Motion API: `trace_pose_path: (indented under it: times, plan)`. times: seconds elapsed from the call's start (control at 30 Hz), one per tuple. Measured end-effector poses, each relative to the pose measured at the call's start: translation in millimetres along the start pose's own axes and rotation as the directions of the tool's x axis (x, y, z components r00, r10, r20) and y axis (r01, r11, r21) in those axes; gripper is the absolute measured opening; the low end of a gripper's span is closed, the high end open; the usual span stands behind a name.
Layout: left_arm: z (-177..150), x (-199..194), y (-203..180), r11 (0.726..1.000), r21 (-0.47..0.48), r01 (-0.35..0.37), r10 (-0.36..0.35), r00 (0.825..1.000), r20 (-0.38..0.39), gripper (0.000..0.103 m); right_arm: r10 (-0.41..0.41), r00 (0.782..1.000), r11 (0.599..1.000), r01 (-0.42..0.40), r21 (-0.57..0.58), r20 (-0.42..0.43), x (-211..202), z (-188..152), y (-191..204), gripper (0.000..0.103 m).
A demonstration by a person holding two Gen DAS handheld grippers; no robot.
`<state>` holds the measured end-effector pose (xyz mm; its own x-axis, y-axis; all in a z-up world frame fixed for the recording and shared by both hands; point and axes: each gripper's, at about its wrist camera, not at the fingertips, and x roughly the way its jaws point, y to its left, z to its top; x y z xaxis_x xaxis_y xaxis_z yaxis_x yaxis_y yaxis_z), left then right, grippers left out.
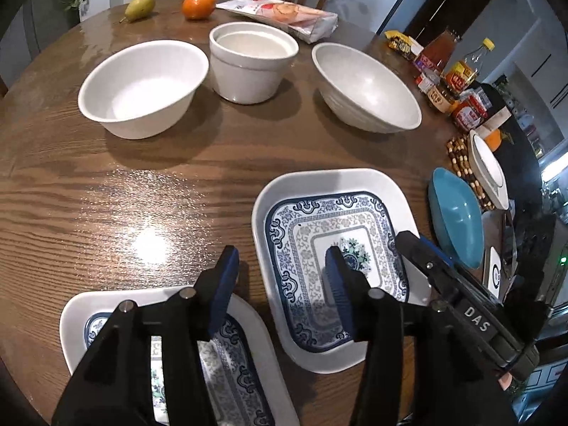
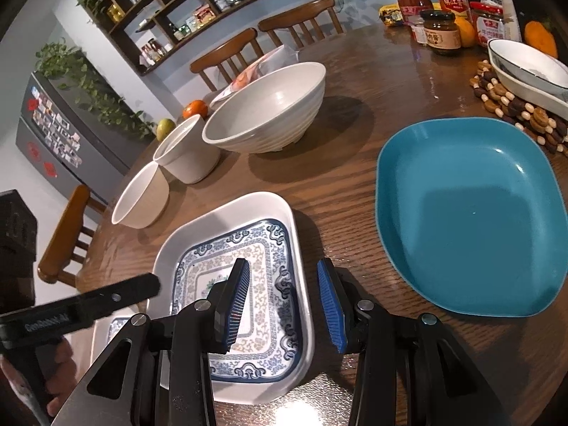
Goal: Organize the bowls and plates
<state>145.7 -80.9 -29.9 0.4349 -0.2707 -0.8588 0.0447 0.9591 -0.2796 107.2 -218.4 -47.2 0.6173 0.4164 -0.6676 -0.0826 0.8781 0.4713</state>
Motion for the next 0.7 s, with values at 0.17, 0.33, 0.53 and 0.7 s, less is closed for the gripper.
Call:
trace_pose_path:
  times: [0.17, 0.33, 0.53, 0.7]
  plan:
    - [-2.5, 8.5, -3.7, 1.000, 0.008, 0.015, -0.015, 1.000, -0.025, 0.047, 0.031, 1.000, 0.999, -0.031, 0.014, -0.004, 1.8, 0.2, -0.3, 0.043]
    - [-5.0, 10.8, -11.6, 0.999, 0.039, -0.011, 0.011, 1.000, -0.020, 0.047, 0.015, 1.000, 1.000, -0.015, -0.011, 0.001, 3.8, -1.1, 6.3, 0.043]
    - [-10.3, 5.4, -13.5, 0.999, 0.050, -0.015, 0.015, 1.000, 0.005, 0.047, -0.001, 1.000, 1.000, 0.002, -0.015, 0.017, 1.8, -3.5, 6.5, 0.043]
    - [-13.8, -13.5, -21.0, 0.997, 0.073, -0.034, 0.028, 0.997, 0.075, 0.048, -0.005, 0.999, 0.999, 0.007, -0.037, 0.046, -10.0, -4.5, 15.3, 0.043]
